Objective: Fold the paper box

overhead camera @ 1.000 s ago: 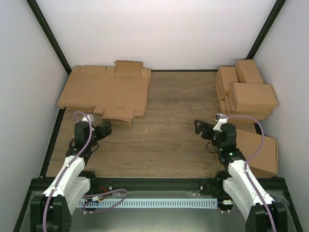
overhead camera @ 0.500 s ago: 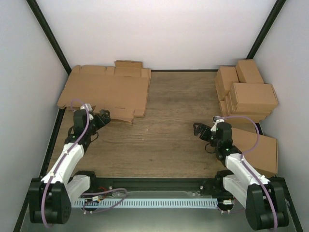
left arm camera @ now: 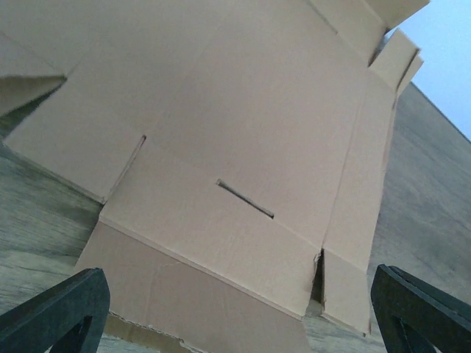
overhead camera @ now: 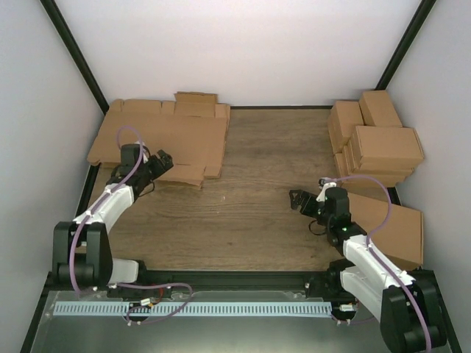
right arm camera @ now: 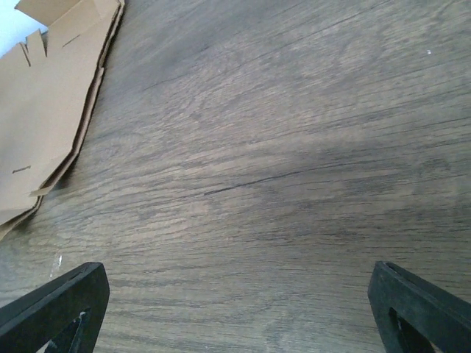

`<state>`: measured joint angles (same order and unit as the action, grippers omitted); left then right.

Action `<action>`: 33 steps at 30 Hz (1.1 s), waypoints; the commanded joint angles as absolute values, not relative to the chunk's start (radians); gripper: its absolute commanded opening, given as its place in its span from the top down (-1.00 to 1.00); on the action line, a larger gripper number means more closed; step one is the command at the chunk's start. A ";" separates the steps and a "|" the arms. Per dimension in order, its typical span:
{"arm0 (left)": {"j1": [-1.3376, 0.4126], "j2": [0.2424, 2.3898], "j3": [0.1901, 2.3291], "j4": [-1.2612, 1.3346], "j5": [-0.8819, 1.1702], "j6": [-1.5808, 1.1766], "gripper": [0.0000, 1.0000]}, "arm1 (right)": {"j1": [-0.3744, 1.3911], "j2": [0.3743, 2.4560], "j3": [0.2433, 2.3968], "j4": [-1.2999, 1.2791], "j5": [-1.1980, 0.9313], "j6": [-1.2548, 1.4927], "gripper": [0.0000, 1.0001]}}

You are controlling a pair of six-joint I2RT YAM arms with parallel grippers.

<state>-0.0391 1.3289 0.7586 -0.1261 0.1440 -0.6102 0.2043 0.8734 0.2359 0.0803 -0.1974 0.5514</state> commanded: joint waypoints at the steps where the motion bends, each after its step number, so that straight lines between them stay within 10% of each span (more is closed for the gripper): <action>1: -0.034 1.383 0.780 -0.127 0.186 -0.684 -1.00 | 0.227 0.866 0.284 0.049 -0.149 0.554 -1.00; 17: -0.034 1.472 0.703 -0.081 0.224 -0.939 -0.68 | 0.229 0.879 0.278 0.080 -0.173 0.549 -1.00; 29: -0.035 1.294 0.626 -0.122 0.093 -0.990 -0.96 | 0.230 0.885 0.279 0.085 -0.173 0.551 -1.00; 33: -0.035 1.327 0.641 -0.096 0.126 -0.975 -0.61 | 0.231 0.884 0.278 0.086 -0.175 0.551 -1.00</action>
<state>-0.0380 1.3064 0.6395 -0.1207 0.1154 -0.9749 0.2195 0.8879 0.2367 0.0689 -0.1780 0.5510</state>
